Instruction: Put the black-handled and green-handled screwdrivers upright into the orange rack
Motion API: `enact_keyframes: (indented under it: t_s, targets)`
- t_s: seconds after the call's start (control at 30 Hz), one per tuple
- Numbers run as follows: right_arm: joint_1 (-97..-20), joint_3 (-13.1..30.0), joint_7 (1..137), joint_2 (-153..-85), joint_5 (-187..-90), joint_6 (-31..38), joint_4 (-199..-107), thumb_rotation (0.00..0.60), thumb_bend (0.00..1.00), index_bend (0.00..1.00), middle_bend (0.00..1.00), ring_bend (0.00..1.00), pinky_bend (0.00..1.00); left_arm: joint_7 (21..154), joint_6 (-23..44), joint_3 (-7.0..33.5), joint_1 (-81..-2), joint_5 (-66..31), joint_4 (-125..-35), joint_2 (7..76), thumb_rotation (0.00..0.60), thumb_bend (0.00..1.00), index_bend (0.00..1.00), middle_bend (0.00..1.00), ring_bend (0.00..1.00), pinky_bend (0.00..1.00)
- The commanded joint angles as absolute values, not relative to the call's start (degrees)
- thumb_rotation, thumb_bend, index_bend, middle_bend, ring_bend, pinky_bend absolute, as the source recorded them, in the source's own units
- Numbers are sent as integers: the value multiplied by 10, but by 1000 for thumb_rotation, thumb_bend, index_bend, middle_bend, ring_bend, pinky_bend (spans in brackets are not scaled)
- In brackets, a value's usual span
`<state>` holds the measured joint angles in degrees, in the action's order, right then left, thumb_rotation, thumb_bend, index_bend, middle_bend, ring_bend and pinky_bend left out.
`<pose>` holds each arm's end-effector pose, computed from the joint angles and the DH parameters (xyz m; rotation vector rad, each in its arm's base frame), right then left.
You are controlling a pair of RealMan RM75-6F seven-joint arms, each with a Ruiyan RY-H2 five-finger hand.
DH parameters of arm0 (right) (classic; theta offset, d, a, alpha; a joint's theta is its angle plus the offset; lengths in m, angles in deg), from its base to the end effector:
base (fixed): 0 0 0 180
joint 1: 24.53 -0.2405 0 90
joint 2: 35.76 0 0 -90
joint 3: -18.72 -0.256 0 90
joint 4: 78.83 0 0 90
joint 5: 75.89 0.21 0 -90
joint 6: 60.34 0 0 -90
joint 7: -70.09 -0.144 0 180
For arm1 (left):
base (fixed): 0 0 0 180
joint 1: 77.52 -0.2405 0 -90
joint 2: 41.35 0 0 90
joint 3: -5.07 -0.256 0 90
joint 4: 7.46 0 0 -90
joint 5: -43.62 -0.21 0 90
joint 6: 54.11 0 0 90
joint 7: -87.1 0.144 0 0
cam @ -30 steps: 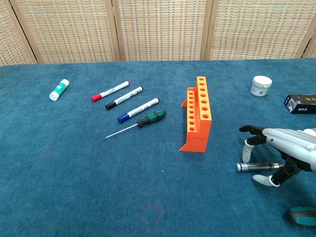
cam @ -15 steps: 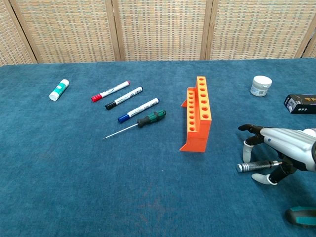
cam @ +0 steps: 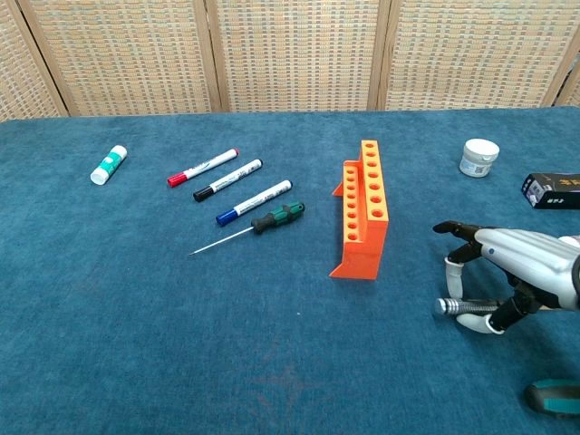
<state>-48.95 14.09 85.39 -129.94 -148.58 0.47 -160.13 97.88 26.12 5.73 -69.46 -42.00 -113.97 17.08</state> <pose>-0.2287 -0.2593 -0.0440 1.7451 -1.1408 0.8498 -0.2656 0.1832 0.1524 -1.5229 -0.9236 -0.8442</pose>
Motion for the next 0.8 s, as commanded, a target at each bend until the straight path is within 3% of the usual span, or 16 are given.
enact_keyframes:
  t_s: [0.03,0.43,0.8]
  targets:
    - [-488,140,845,-1296,-1492,10,-1609,600,467,596,23,0,0,978,262,57,-695,-420,-1140,171,600,0,0,0,0,0]
    - [-481,107,787,-1234,-1506,47,-1711,600,474,599,53,0,0,977,261,55,-695,-422,-1141,170,600,0,0,0,0,0]
    - [-476,33,640,-1127,-1477,48,-1853,600,487,606,88,0,0,972,261,54,-695,-425,-1143,167,600,0,0,0,0,0]
